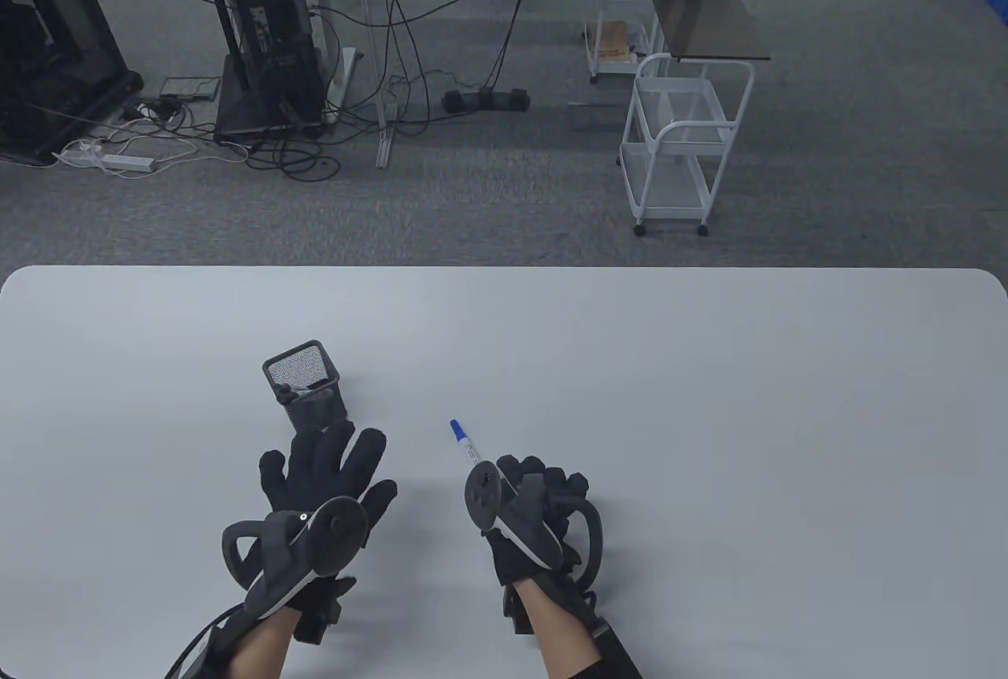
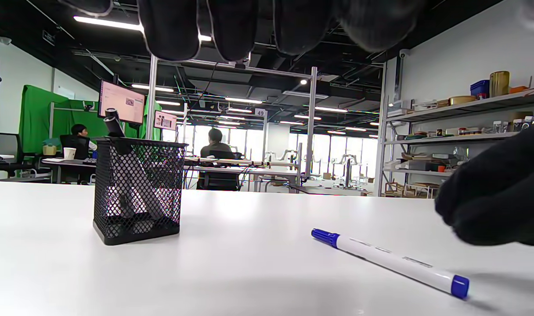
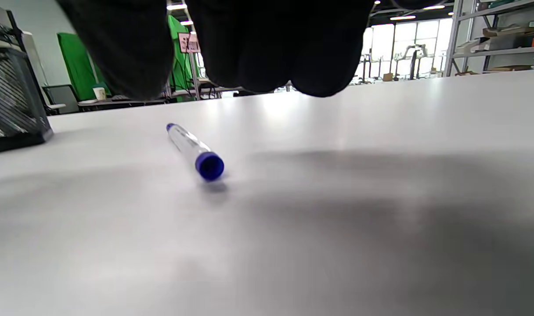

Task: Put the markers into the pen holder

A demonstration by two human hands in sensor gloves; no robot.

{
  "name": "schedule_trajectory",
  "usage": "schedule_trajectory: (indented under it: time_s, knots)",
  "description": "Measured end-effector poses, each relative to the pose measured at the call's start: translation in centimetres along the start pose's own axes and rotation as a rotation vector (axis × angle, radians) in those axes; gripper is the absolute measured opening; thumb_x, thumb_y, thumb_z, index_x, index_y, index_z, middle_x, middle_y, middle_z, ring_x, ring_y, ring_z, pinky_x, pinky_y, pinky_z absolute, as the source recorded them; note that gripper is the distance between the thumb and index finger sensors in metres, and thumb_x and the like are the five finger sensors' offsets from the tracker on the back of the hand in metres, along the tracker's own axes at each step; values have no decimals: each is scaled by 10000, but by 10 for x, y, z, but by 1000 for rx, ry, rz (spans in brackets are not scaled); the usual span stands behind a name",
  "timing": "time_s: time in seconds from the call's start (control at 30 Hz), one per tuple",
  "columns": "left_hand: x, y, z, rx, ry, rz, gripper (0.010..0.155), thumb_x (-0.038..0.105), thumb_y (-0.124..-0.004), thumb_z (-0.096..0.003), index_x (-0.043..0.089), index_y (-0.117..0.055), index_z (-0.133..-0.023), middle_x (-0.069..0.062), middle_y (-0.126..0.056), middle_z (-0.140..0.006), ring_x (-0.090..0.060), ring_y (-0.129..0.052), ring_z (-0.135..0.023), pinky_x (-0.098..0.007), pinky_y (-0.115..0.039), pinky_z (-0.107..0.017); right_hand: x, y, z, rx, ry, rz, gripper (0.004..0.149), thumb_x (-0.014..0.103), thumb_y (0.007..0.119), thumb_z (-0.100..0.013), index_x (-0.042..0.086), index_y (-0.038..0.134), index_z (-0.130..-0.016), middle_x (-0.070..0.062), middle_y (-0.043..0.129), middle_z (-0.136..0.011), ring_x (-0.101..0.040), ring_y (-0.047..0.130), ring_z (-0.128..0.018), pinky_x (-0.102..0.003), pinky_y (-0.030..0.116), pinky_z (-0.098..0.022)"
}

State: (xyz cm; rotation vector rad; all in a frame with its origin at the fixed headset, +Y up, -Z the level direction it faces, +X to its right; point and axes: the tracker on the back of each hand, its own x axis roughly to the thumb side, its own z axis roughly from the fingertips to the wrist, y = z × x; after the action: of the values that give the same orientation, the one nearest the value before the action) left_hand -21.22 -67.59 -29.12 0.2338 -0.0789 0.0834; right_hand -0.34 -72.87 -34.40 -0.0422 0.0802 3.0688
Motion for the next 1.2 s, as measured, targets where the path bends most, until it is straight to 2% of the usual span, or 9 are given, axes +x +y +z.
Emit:
schedule_trajectory:
  time_s: [0.17,0.3,0.8,0.9,1.0,1.2]
  knots:
    - [-1,0,0,7,1,1,635,605,-621,-578,436,-491,-1176,-1,-479,-1298,-450,-515,-1220,-738,-372,-826,8,17,-15,27,61,75,657,486,787,-573,79,667,-1075,-176,767,-980,-452,795,-885,-755,409,-645]
    - [0,-1,0,2,-2,0,635,607,-620,-578,440,-487,-1176,-4,-461,-1305,-453,-512,-1220,-739,-369,-826,7,30,-23,88,97,39,652,479,797,-568,71,685,-1065,-185,793,-955,-458,813,-857,-755,408,-638]
    - [-2,-4,-1,-19,6,0,634,607,-619,-578,439,-490,-1175,-3,-476,-1299,-455,-510,-1219,-739,-369,-826,10,28,-25,37,112,80,518,430,807,-574,96,767,-967,-119,890,-831,-387,889,-762,-715,466,-628]
    - [-1,-3,-1,-22,3,-1,634,606,-619,-578,439,-491,-1175,-4,-457,-1306,-457,-510,-1218,-739,-370,-826,4,24,-23,22,104,50,516,435,807,-573,88,776,-954,-119,895,-827,-383,892,-766,-712,471,-626]
    - [-1,-3,-1,-20,2,2,635,607,-619,-578,437,-489,-1176,-6,-451,-1307,-457,-509,-1219,-738,-370,-827,-4,13,-17,-47,83,15,523,430,811,-571,85,754,-960,-122,863,-851,-397,859,-791,-719,457,-625]
    - [0,1,0,-6,1,14,638,606,-620,-578,436,-482,-1178,-10,-449,-1307,-461,-507,-1217,-734,-375,-829,-22,-25,9,-182,14,-85,539,417,826,-562,94,713,-979,-116,817,-890,-406,815,-832,-725,437,-627]
